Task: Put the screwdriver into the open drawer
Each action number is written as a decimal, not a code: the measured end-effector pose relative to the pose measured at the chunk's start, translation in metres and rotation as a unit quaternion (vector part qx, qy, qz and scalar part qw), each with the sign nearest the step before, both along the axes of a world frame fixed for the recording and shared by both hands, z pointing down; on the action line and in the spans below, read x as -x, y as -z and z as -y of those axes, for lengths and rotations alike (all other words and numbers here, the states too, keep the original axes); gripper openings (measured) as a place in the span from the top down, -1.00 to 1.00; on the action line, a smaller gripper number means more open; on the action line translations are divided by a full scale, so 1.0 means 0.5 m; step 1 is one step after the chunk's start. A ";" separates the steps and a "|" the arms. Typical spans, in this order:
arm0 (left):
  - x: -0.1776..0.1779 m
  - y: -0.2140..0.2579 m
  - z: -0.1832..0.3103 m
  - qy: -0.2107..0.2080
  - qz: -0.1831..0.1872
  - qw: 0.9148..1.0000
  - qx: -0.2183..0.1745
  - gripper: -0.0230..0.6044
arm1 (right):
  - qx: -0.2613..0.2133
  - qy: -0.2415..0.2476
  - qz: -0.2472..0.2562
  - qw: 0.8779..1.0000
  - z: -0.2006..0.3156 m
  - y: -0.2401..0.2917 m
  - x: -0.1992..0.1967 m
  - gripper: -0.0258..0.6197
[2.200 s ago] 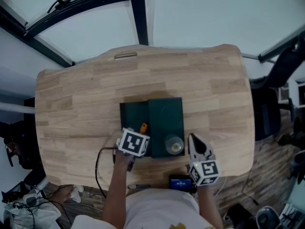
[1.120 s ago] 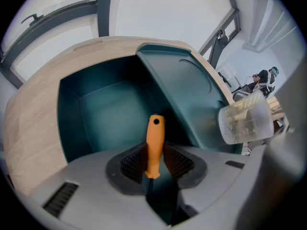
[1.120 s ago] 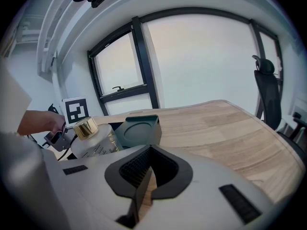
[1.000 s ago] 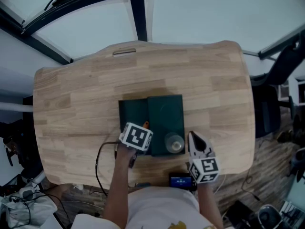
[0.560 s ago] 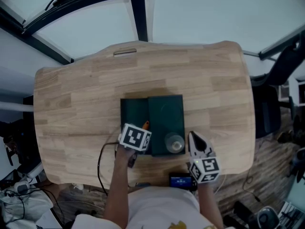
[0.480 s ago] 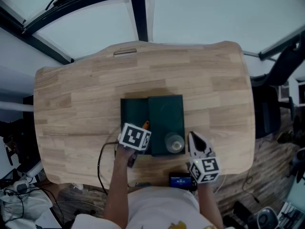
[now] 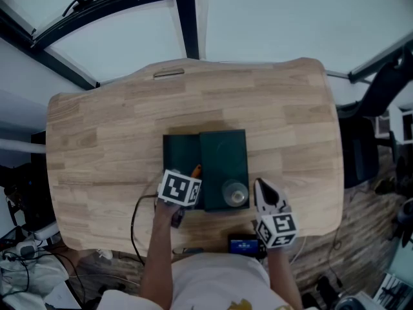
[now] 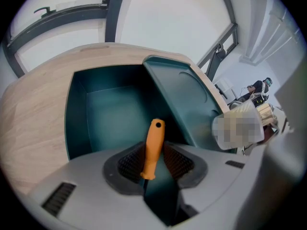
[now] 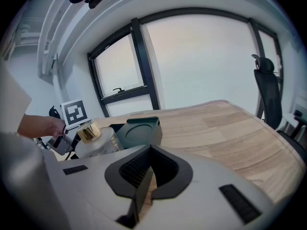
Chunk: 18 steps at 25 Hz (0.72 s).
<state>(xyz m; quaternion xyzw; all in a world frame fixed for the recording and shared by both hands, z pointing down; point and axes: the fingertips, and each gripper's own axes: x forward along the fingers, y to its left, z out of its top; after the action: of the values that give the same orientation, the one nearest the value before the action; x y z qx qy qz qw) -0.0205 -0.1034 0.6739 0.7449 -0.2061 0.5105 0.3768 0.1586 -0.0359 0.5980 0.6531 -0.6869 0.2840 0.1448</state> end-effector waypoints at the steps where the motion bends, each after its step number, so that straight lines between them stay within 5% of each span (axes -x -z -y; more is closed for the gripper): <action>1: 0.000 0.001 0.000 0.005 -0.005 1.000 0.000 0.59 | -0.003 -0.001 0.000 1.000 0.001 0.002 -0.001 0.93; 18: 0.017 0.051 0.022 0.037 -0.056 0.996 -0.055 0.59 | -0.022 0.006 -0.008 1.000 0.006 0.036 0.009 0.93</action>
<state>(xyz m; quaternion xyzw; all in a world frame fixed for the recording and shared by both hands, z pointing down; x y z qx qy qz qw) -0.0291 -0.1144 0.6484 0.7837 -0.2403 0.4418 0.3645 0.1543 -0.0386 0.5803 0.6543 -0.6958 0.2625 0.1373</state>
